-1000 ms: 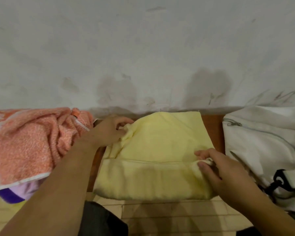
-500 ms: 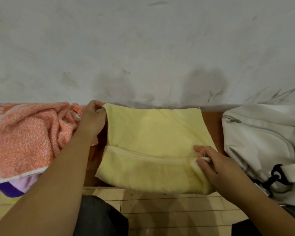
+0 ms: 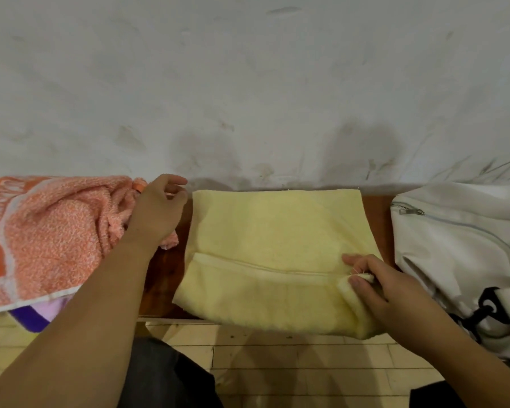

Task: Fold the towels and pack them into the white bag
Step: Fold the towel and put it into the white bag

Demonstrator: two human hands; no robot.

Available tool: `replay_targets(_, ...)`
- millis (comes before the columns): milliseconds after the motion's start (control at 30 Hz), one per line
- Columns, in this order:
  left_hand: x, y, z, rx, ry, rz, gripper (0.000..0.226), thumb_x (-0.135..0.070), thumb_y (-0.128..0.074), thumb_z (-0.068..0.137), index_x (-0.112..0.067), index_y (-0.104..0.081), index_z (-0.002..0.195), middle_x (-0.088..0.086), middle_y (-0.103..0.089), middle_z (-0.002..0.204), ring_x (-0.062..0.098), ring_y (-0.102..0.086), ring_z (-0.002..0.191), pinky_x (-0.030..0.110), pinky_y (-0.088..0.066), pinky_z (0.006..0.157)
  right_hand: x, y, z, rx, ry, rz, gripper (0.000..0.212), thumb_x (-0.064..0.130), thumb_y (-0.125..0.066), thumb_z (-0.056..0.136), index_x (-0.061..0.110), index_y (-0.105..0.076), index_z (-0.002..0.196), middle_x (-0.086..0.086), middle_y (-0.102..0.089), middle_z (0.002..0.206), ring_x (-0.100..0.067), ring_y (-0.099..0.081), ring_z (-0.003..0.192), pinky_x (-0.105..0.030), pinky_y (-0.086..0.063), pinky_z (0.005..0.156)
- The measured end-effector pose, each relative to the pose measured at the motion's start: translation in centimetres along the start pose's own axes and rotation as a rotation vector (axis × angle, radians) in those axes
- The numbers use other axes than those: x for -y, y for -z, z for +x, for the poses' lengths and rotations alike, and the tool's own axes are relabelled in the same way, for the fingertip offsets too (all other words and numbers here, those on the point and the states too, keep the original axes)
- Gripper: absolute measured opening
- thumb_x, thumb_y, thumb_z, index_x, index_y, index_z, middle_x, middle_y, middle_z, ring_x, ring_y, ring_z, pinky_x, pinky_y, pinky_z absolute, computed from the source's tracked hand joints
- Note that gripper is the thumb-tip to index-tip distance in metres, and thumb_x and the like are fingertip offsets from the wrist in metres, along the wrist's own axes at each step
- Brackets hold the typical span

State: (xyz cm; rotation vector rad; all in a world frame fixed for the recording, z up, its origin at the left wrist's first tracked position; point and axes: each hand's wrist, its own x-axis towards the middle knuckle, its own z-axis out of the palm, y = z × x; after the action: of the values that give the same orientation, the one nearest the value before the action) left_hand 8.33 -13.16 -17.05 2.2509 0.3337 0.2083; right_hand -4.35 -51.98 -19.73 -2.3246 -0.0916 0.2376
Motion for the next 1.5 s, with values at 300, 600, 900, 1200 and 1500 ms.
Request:
replay_targets(300,-0.4,2.5,-6.6,0.668,-0.176,0.467,0.04,-0.049,-0.077,0.083,-0.037,-0.06,0.118,-0.017,-0.059,0.108,-0.003,-0.057,0.097,0.012,-0.043,0.079,1.1,1.3,-1.4,-0.042,-0.022,0.079,0.008,0.037,-0.059,0.098,0.042,-0.059,0.093,0.027,-0.065,0.093,0.004,-0.061,0.084,-0.023,-0.049,0.07)
replay_targets(600,0.1,4.7,-11.4,0.49,-0.128,0.198,0.008,-0.037,-0.067,0.094,-0.03,-0.067,0.096,-0.02,-0.071,0.094,-0.007,-0.063,0.089,0.014,-0.044,0.071,0.3,2.2,-3.2,-0.045,-0.142,0.18,0.007,0.032,-0.066,0.096,0.038,-0.069,0.098,0.015,-0.071,0.092,-0.003,-0.066,0.087,-0.019,-0.053,0.065)
replay_targets(900,0.0,5.9,-14.9,0.398,-0.051,-0.019,0.008,-0.016,-0.068,0.095,-0.022,-0.07,0.1,-0.02,-0.074,0.1,-0.007,-0.066,0.098,0.02,-0.049,0.083,-0.1,2.1,-3.8,-0.151,-0.196,0.102,0.014,0.035,-0.073,0.092,0.032,-0.071,0.105,0.012,-0.069,0.097,-0.004,-0.063,0.091,-0.018,-0.044,0.069)
replay_targets(1200,0.2,6.4,-15.6,0.393,0.089,-0.127,0.01,-0.022,-0.062,0.099,-0.021,-0.068,0.107,-0.015,-0.075,0.102,0.0,-0.069,0.098,0.02,-0.057,0.077,0.4,2.8,-4.5,-0.196,-0.189,0.287,0.005,0.029,-0.07,0.095,0.033,-0.073,0.094,0.011,-0.074,0.094,-0.008,-0.067,0.092,-0.026,-0.053,0.075)
replay_targets(1500,-0.3,6.9,-17.7,0.368,-0.025,0.146,0.008,-0.034,-0.046,0.105,-0.027,-0.05,0.106,0.001,-0.066,0.099,0.015,-0.063,0.09,0.033,-0.052,0.076,1.7,3.6,-6.7,-0.132,-0.11,0.329,0.019,0.032,-0.051,0.104,0.019,-0.062,0.095,-0.005,-0.067,0.091,-0.008,-0.059,0.077,-0.026,-0.049,0.066)
